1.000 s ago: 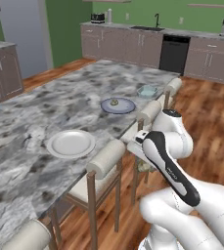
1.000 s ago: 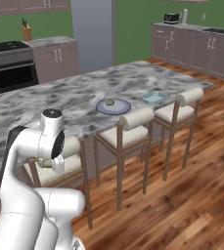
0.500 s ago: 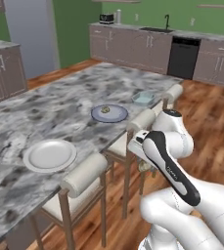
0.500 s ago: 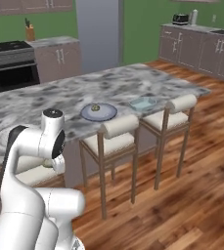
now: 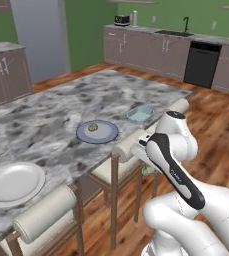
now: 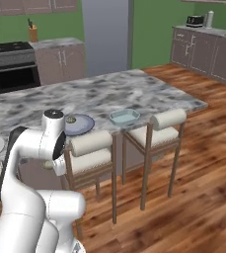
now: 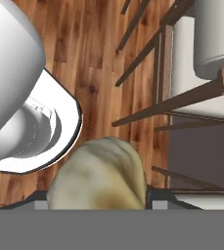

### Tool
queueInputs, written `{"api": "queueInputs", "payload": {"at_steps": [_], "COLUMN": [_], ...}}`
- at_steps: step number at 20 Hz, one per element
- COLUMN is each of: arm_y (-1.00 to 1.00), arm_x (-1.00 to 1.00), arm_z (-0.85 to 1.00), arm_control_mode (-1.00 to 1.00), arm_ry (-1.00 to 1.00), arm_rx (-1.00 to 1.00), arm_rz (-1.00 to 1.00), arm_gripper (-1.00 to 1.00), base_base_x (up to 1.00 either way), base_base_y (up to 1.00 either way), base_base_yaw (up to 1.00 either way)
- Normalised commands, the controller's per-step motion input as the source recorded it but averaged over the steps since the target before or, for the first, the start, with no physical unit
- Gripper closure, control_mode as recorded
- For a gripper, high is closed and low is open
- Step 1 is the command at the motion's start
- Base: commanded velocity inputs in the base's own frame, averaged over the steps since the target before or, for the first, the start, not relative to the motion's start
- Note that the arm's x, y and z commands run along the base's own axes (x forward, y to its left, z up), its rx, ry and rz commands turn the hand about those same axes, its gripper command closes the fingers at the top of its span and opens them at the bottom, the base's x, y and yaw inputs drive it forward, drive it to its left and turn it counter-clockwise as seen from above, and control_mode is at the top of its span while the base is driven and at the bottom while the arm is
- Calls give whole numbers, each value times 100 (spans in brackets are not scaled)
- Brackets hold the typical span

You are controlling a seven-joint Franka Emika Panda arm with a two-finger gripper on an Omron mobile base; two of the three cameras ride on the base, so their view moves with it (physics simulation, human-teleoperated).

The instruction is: Place two dumplings into each of the tupperware containers and then place the containers in the fridge.

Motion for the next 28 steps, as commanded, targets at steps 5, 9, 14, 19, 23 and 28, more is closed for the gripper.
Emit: {"api": "queueInputs", "payload": {"at_steps": [5, 9, 14, 19, 23, 28], "arm_y": [0, 0, 0, 0, 0, 0], "arm_x": [0, 0, 0, 0, 0, 0], "arm_z": [0, 0, 0, 0, 0, 0], "arm_control_mode": [100, 100, 100, 100, 100, 100], "arm_ry": [0, 0, 0, 0, 0, 0], "arm_rx": [0, 0, 0, 0, 0, 0], "arm_rz": [0, 0, 0, 0, 0, 0], "arm_gripper": [100, 100, 100, 100, 100, 100], "base_base_x": [48, 45, 45, 48, 56, 59], "base_base_y": [-56, -48, -45, -42, -32, -18], "base_base_yaw": [24, 24, 24, 24, 24, 26]}}
